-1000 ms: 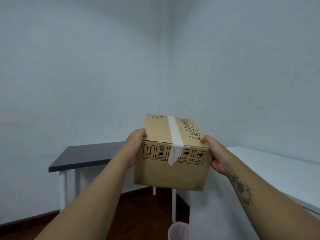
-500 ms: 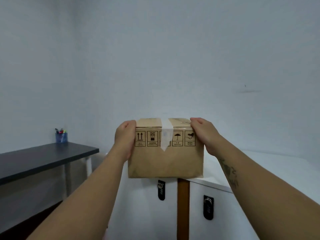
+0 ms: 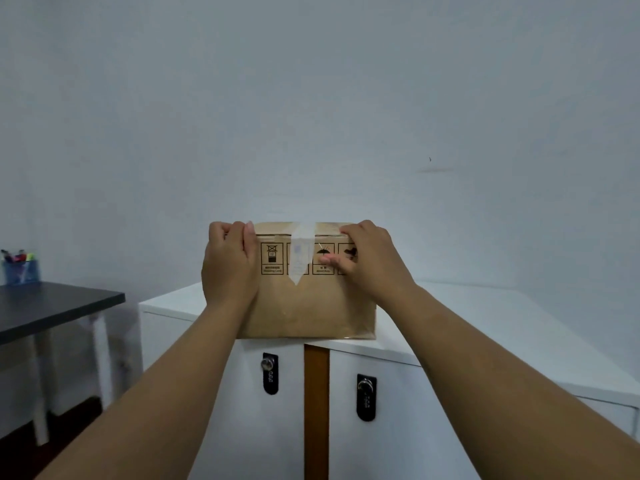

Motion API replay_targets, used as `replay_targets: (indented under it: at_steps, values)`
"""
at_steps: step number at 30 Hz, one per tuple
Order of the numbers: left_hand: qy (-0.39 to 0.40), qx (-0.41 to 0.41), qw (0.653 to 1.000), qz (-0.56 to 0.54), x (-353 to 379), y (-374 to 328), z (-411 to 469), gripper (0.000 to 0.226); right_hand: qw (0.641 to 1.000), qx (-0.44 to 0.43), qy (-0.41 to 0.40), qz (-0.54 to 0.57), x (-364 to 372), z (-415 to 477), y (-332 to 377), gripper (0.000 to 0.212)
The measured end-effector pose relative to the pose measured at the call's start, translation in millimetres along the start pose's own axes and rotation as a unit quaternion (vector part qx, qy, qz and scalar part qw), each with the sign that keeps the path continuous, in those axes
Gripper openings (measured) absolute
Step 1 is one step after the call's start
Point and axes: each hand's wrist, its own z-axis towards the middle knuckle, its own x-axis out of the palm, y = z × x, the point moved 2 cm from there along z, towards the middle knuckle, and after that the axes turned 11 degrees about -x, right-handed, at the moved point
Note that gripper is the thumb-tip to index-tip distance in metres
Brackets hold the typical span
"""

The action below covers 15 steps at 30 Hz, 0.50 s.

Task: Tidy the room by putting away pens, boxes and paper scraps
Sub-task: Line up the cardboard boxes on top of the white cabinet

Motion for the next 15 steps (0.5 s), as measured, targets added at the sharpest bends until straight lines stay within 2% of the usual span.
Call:
replay_targets:
  at_steps: [8,15]
  values:
    - [0.026,0.027,0.999,0.018,28.3,36.8,31.0,0.040,0.998,0.019,0.001,-0.053,38.1,20.3,-4.4,0.076]
    - [0.018,0.027,0.999,0.007,54.2,77.5,66.4,0.035,0.997,0.028,-0.019,-0.067,85.6,48.2,-7.3,0.078]
